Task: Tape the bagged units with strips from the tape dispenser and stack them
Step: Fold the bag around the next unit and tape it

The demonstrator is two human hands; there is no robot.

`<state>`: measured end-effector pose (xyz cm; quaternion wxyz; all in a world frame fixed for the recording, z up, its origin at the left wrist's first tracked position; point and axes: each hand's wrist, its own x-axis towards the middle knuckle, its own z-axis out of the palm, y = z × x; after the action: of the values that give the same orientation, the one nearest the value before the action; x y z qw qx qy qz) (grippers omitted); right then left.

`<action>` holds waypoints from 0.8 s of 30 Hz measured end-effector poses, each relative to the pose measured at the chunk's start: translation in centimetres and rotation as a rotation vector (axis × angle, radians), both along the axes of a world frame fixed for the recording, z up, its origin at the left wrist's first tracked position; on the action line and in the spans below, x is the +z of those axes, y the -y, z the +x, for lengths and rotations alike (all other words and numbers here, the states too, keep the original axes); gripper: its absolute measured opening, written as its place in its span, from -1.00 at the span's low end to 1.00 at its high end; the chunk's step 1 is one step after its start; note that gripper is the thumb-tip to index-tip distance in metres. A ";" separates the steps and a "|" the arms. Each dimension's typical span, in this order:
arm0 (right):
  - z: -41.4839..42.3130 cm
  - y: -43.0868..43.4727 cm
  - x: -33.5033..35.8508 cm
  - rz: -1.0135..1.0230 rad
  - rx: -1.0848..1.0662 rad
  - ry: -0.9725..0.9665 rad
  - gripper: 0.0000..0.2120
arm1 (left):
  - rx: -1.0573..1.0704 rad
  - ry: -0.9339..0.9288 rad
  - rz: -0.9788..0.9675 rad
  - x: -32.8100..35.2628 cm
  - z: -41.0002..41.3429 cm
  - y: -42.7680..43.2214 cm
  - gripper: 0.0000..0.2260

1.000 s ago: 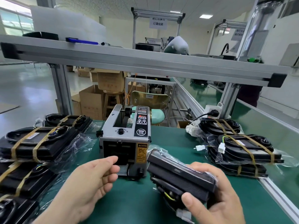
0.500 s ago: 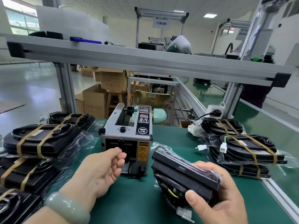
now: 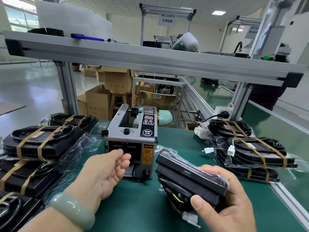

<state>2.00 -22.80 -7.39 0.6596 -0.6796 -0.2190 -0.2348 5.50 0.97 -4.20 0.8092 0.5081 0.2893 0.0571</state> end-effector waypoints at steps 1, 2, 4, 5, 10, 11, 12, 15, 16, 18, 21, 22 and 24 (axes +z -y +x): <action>0.0 0.0 0.0 0.000 0.000 -0.005 -0.47 | 0.005 -0.004 0.009 0.0 0.1 0.0 -0.90; -0.1 0.0 0.0 0.000 0.001 -0.012 -0.47 | 0.009 -0.006 0.015 -0.1 0.1 -0.1 -0.90; -0.1 0.0 -0.1 0.000 0.005 -0.021 -0.47 | 0.015 -0.010 0.022 -0.2 0.2 0.0 -0.89; -0.1 0.0 0.0 0.001 0.009 -0.022 -0.47 | 0.019 -0.011 0.022 -0.3 0.2 0.0 -0.89; -0.1 -0.1 0.1 0.013 0.028 -0.012 -0.49 | 0.029 -0.019 -0.002 -0.4 -0.1 -0.2 -0.93; -0.1 -0.1 0.2 0.024 0.029 -0.016 -0.49 | 0.023 -0.021 -0.002 -0.4 -0.3 -0.3 -0.94; -0.1 -0.1 0.2 0.035 0.031 -0.018 -0.49 | 0.012 -0.023 -0.002 -0.4 -0.5 -0.3 -0.94; 0.0 -0.1 0.2 0.055 0.036 -0.019 -0.49 | -0.032 -0.020 -0.035 -0.3 -0.8 -0.3 -0.90; 0.0 -0.1 0.2 0.059 0.041 -0.023 -0.49 | -0.045 -0.018 -0.053 -0.2 -0.9 -0.2 -0.88; 0.0 -0.2 0.2 0.052 0.046 -0.024 -0.50 | -0.063 -0.022 -0.083 0.0 -0.7 0.0 -0.86; -0.1 -0.1 0.2 0.050 0.046 -0.020 -0.49 | -0.068 -0.027 -0.101 0.3 -0.5 0.3 -0.84; -0.1 -0.1 0.2 0.049 0.046 -0.019 -0.49 | -0.066 -0.026 -0.104 0.4 -0.4 0.3 -0.83; -0.1 -0.1 0.3 0.050 0.048 -0.017 -0.50 | -0.055 -0.025 -0.107 0.4 -0.3 0.3 -0.82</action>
<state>1.93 -22.74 -7.14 0.6837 -0.6594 -0.2236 -0.2186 5.22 0.67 -3.83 0.8327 0.4727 0.2880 0.0127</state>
